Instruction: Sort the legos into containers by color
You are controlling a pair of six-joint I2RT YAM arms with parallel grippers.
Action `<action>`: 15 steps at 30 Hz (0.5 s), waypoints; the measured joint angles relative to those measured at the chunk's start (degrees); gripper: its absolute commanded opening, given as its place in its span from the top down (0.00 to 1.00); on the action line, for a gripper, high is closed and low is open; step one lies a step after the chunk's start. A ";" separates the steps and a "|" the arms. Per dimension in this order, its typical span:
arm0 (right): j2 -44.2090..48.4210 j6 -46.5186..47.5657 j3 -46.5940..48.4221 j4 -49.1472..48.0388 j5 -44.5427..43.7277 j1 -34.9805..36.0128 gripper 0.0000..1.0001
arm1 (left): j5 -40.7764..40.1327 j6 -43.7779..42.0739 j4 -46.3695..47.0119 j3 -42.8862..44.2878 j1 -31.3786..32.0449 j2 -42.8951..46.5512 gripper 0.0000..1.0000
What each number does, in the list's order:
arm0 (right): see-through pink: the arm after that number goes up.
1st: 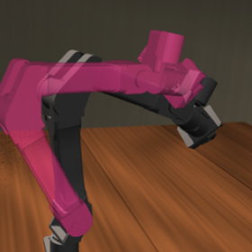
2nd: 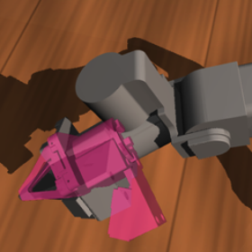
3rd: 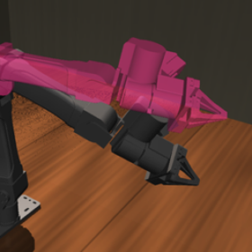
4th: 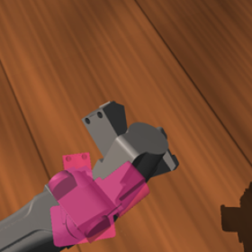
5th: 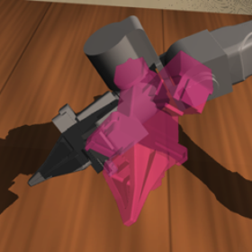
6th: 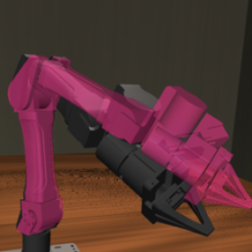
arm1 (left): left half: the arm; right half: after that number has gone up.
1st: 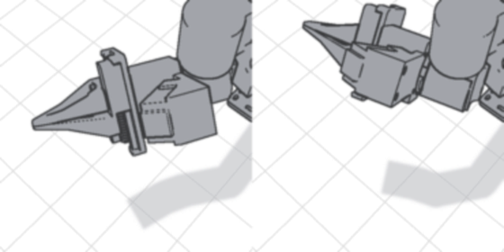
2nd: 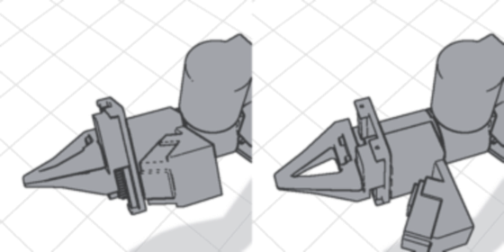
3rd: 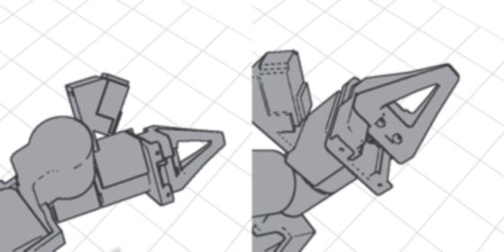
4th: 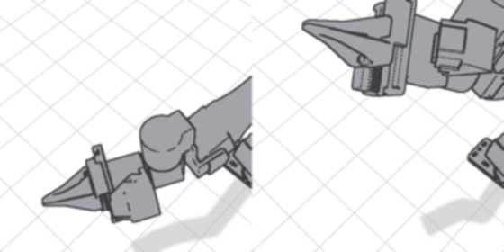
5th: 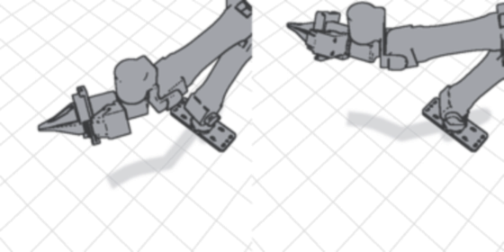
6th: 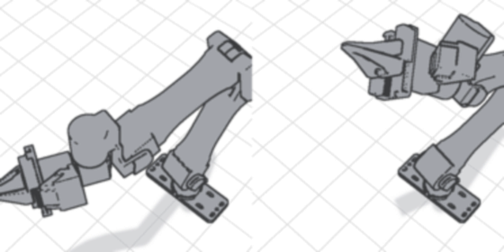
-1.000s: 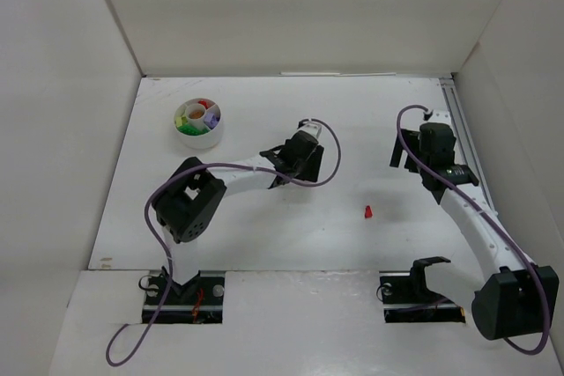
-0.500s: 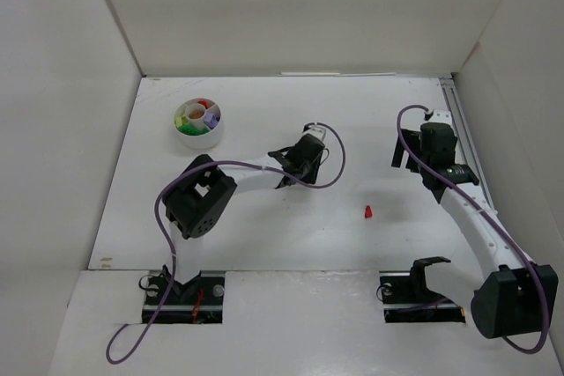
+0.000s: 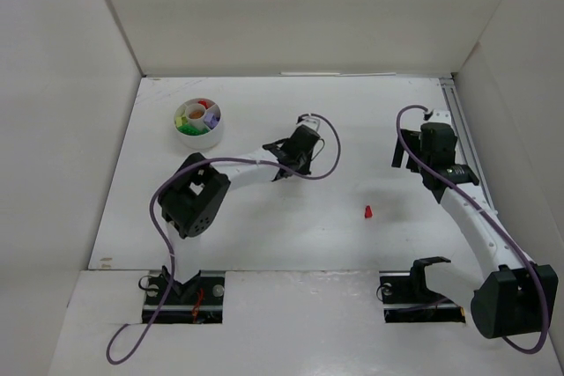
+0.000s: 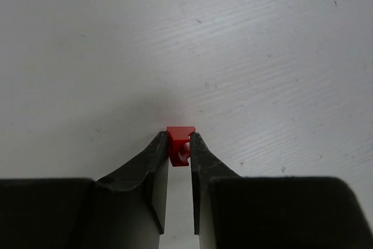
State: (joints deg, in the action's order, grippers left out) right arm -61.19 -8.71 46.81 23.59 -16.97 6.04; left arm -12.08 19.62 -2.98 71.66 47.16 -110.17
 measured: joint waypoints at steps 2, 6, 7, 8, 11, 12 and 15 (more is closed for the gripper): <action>0.04 0.55 -0.15 -0.33 0.26 0.00 0.00 | 0.09 -0.28 -0.72 0.79 -2.38 1.20 1.00; 0.13 1.81 -0.87 -1.73 1.31 0.00 0.00 | 1.25 -1.31 -1.01 4.37 -13.07 4.22 1.00; 0.13 2.08 -0.90 -1.88 1.42 0.00 0.00 | 1.16 -1.68 -0.94 5.75 -16.55 4.96 1.00; 0.13 2.34 -0.90 -2.32 1.57 0.00 0.00 | 1.07 -2.01 -0.81 7.45 -19.76 5.44 1.00; 0.07 2.75 -0.87 -4.42 1.81 0.00 0.00 | 1.14 -2.60 -0.72 13.38 -28.22 5.64 1.00; -0.15 2.86 -0.81 -5.18 1.86 0.00 0.00 | 1.18 -2.71 -0.96 15.32 -30.40 5.55 1.00; -2.71 3.39 0.55 -6.14 1.99 0.00 0.00 | 1.18 -2.99 -2.05 21.11 -34.73 4.46 1.00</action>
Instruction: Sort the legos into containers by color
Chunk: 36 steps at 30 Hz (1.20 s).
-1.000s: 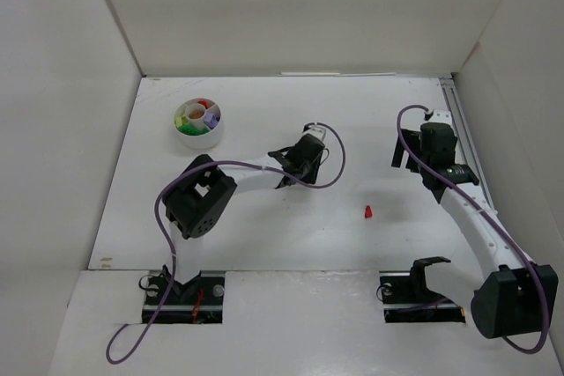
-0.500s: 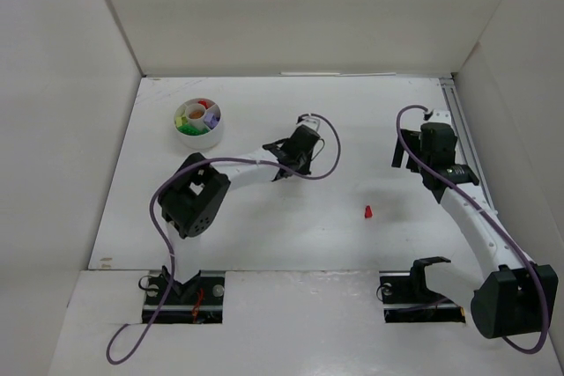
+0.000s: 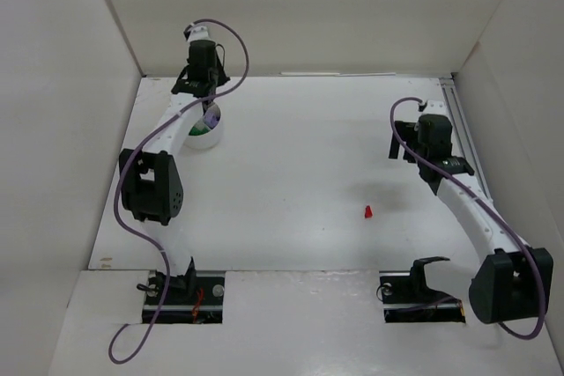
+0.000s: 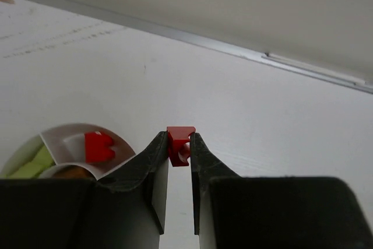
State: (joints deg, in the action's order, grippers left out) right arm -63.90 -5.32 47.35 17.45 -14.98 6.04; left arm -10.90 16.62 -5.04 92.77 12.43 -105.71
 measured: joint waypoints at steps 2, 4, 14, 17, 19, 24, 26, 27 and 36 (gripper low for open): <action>-2.91 0.42 1.88 -0.46 0.02 0.00 0.00 | 0.04 -0.09 -0.46 3.15 -1.88 -1.57 1.00; -6.16 0.63 3.78 -1.29 0.24 0.00 0.00 | 0.20 -0.20 -1.46 5.38 -3.52 -3.43 1.00; -14.21 1.25 7.39 -1.66 1.99 0.00 0.00 | 2.08 -0.50 -7.82 6.38 -9.55 -10.01 1.00; -14.45 1.33 7.48 -1.62 2.01 0.00 0.00 | 1.81 -0.76 -8.33 6.38 -9.88 -10.08 0.99; -14.58 1.51 7.85 -1.64 2.01 0.00 0.00 | 1.81 -0.92 -8.33 6.38 -9.94 -10.08 0.99; -14.58 1.90 8.44 -1.64 2.12 0.00 0.00 | 1.81 -1.11 -8.61 6.38 -9.92 -10.10 0.96; -14.58 1.95 8.44 -1.60 2.12 0.00 0.00 | 1.66 -1.11 -8.87 6.38 -9.94 -10.10 0.95; -14.58 1.97 8.44 -1.60 2.12 0.00 0.00 | 1.55 -1.11 -9.11 6.38 -9.94 -10.10 0.93; -15.02 2.16 8.44 -1.62 2.62 0.00 0.00 | 0.39 -1.20 -10.29 6.36 -9.94 -10.12 0.73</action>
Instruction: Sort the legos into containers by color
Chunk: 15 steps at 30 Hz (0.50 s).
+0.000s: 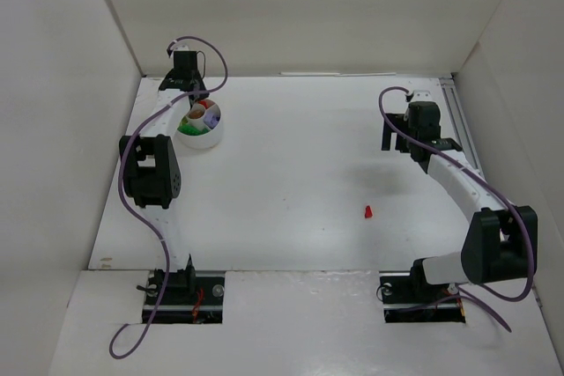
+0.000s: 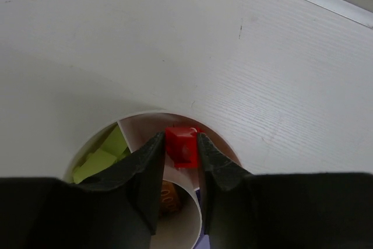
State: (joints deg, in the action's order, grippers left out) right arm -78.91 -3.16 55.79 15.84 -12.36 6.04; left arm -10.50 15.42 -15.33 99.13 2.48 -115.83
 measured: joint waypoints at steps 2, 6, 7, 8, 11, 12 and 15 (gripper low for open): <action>0.00 0.17 0.00 0.00 0.13 0.00 0.00 | -0.02 0.00 -0.09 0.00 0.00 0.00 0.67; 0.00 0.37 0.00 0.00 0.20 0.00 0.00 | -0.02 0.00 -0.20 0.00 0.00 0.00 0.65; 0.00 0.37 0.00 0.00 0.20 0.00 0.00 | -0.04 0.00 -0.20 0.00 0.00 0.00 0.65; 0.00 0.37 0.00 0.00 0.20 0.00 0.00 | -0.04 0.00 -0.20 0.00 0.00 0.00 0.65; 0.02 0.39 0.00 0.00 0.37 0.00 0.00 | -0.02 -0.15 -0.20 -0.04 0.00 0.07 0.61; 0.04 0.39 0.00 0.00 0.39 0.00 0.00 | -0.04 -0.17 -0.11 -0.13 0.00 0.13 0.60; 0.15 0.39 0.00 0.02 0.55 0.00 0.00 | -0.02 -0.35 0.28 -0.94 0.00 1.01 0.55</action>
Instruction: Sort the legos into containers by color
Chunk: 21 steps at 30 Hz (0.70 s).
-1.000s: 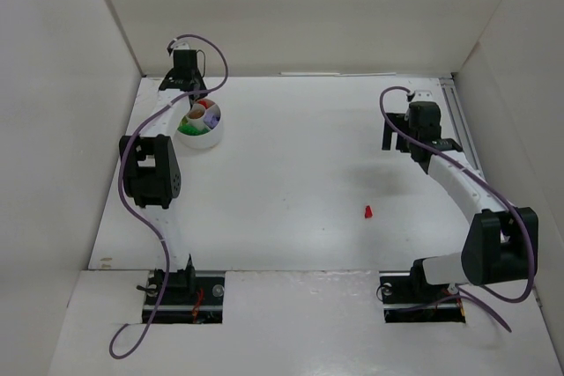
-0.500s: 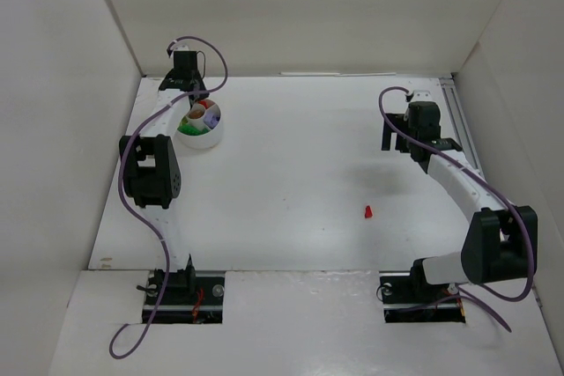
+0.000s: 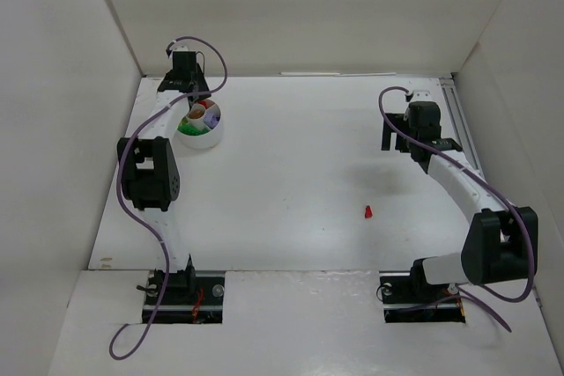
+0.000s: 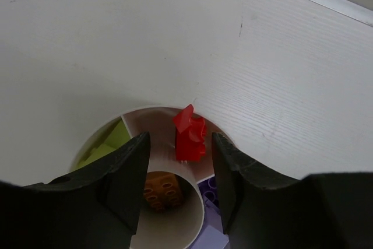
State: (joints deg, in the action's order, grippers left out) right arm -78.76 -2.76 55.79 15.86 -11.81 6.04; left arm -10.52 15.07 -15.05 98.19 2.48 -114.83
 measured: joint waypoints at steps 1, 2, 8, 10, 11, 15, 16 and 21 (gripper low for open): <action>0.11 0.00 0.00 -0.02 0.02 0.00 0.00 | -0.02 -0.11 0.02 -0.59 0.00 0.57 0.55; 0.33 0.00 0.00 0.00 0.09 0.00 0.00 | 0.02 -0.22 0.22 -1.18 0.00 1.20 0.54; 2.25 0.02 -0.02 0.00 -0.11 0.00 0.00 | 0.83 -1.09 1.01 -1.66 0.00 2.23 0.58; 2.78 0.00 -0.02 0.02 -0.44 0.00 0.00 | 1.49 -1.29 0.90 -1.64 0.00 2.19 0.58; 2.99 0.00 -0.02 0.02 -0.61 0.00 0.00 | 1.90 -1.36 0.90 -1.62 0.00 2.19 0.58; 3.26 0.00 -0.02 0.02 -1.14 0.00 0.00 | 2.58 -1.77 0.63 -1.40 0.02 1.92 0.64; 3.26 0.02 -0.02 0.02 -1.25 0.00 0.00 | 2.56 -1.88 0.63 -1.20 0.00 1.75 0.64; 3.26 0.02 -0.02 0.02 -1.36 0.00 0.00 | 2.27 -2.14 0.46 0.46 0.00 -0.35 0.71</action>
State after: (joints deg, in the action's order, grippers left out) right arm -75.50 -2.74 55.77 15.88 -13.17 6.04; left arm -8.25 12.93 -14.59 98.65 2.48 -115.18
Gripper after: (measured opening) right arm 0.995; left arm 0.308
